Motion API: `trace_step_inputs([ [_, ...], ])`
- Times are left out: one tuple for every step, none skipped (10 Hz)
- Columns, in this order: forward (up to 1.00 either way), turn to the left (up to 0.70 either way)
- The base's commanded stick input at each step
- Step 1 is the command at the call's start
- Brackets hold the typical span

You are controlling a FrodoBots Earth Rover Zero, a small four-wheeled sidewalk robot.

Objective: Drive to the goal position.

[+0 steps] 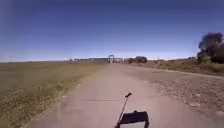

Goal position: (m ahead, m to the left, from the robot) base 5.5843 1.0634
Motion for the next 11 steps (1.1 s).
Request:
trace_step_inputs([
  [1.0,0.0],
  [1.0,0.0],
  [1.0,0.0],
  [1.0,0.0],
  [1.0,0.0],
  [1.0,0.0],
  [1.0,0.0],
  [1.0,0.0],
  [1.0,0.0],
  [1.0,0.0],
  [1.0,0.12],
])
